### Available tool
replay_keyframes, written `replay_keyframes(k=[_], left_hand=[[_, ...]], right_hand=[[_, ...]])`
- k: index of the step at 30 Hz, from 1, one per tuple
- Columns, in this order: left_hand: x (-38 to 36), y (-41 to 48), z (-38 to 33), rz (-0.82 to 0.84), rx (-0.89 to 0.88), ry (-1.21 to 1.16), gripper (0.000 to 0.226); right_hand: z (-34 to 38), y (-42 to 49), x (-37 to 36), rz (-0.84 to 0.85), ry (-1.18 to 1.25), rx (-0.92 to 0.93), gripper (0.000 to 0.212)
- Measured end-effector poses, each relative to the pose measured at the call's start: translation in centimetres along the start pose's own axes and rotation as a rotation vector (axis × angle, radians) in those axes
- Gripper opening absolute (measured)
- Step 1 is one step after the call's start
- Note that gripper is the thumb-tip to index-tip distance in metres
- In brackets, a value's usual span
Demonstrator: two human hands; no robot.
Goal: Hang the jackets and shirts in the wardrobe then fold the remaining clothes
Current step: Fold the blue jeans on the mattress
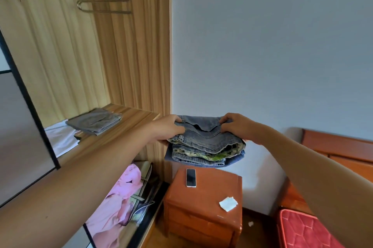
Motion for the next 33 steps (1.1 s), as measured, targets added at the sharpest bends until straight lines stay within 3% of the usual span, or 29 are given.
replay_keyframes(k=[7, 13, 16, 21, 23, 27, 33], left_hand=[[4.8, 12.3, 5.0, -0.082, 0.051, -0.08, 0.026], [9.6, 19.3, 10.2, -0.228, 0.062, -0.004, 0.009], [11.6, 22.2, 14.1, -0.292, 0.135, -0.006, 0.006], [15.0, 26.1, 20.9, -0.395, 0.298, -0.02, 0.021], [16.8, 27.2, 23.4, -0.435, 0.359, 0.017, 0.012], [20.3, 29.8, 28.0, -0.51, 0.47, 0.009, 0.042], [23.2, 32.0, 33.1, -0.644, 0.568, -0.045, 0.056]], right_hand=[[4.0, 15.0, -4.8, 0.033, -0.051, 0.043, 0.021], [7.9, 25.6, -10.5, 0.094, -0.097, 0.146, 0.026], [10.0, 30.8, -14.5, 0.149, -0.105, 0.205, 0.03], [13.8, 38.8, -23.0, 0.275, -0.09, 0.275, 0.035], [15.6, 41.9, -26.6, 0.348, -0.073, 0.314, 0.035], [19.7, 47.8, -32.7, 0.463, -0.088, 0.407, 0.037], [24.1, 54.3, -40.6, 0.631, -0.106, 0.489, 0.046]])
Point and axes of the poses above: each hand's wrist, its own y-axis towards the middle knuckle, its own x-axis out of the back of the hand, z = x × y, the point moved 4 cm from there along y, towards the middle knuckle, and after that the axes turned 7 degrees about -z, right-handed, at the moved point
